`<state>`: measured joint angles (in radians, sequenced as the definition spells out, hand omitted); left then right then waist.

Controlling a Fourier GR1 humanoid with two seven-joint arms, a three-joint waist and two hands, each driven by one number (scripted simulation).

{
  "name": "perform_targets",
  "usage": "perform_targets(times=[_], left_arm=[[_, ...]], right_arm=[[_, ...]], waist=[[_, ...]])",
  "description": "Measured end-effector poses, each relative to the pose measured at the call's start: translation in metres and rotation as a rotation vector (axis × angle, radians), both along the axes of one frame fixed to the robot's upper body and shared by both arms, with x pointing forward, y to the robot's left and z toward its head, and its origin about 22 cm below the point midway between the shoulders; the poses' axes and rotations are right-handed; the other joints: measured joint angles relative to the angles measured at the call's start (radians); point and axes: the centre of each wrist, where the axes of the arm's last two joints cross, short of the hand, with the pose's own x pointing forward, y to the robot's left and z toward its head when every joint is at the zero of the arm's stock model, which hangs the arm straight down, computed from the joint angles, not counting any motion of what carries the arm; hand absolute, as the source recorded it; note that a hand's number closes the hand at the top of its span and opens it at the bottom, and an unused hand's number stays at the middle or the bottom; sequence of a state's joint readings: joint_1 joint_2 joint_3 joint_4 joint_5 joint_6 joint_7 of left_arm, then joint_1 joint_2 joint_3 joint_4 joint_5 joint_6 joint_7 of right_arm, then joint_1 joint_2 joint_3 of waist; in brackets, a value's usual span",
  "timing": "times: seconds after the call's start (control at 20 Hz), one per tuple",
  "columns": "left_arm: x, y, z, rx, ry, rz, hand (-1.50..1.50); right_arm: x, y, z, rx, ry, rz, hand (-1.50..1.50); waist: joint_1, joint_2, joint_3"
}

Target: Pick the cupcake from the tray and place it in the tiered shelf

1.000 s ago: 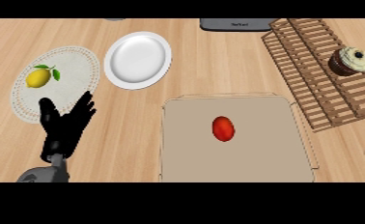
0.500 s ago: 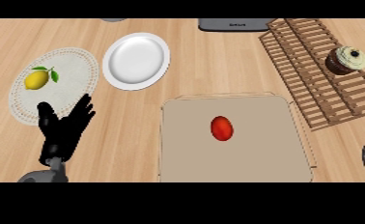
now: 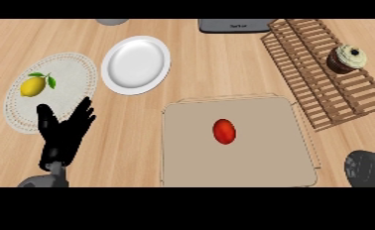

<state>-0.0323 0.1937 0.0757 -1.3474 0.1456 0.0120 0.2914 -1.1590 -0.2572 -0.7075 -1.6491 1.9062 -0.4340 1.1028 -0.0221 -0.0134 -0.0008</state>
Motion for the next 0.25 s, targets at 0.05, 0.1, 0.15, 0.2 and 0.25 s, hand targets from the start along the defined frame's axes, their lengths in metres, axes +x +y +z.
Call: perform_targets(times=[0.05, 0.1, 0.15, 0.2, 0.25], left_arm=[[0.0, 0.003, 0.0, 0.002, 0.0, 0.0, 0.0], [0.0, -0.001, -0.002, 0.003, 0.003, -0.003, 0.0], [0.0, 0.002, 0.0, 0.002, 0.001, -0.003, 0.0], [-0.001, 0.003, -0.001, 0.003, 0.0, -0.002, 0.0], [-0.001, 0.005, -0.001, 0.003, 0.0, -0.001, 0.0]], right_arm=[[-0.009, 0.005, -0.004, 0.005, -0.014, -0.001, -1.5], [-0.019, 0.009, -0.006, 0.011, -0.023, -0.002, -1.5], [-0.03, 0.014, -0.007, 0.015, -0.034, 0.004, -1.5], [-0.041, 0.019, -0.011, 0.015, -0.04, 0.008, -1.5], [-0.052, 0.025, -0.01, 0.014, -0.045, 0.014, -1.5]], waist=[[-0.001, 0.0, 0.0], [-0.003, -0.001, 0.0], [-0.003, -0.001, 0.0], [-0.003, -0.001, 0.0], [-0.003, -0.001, 0.0]])
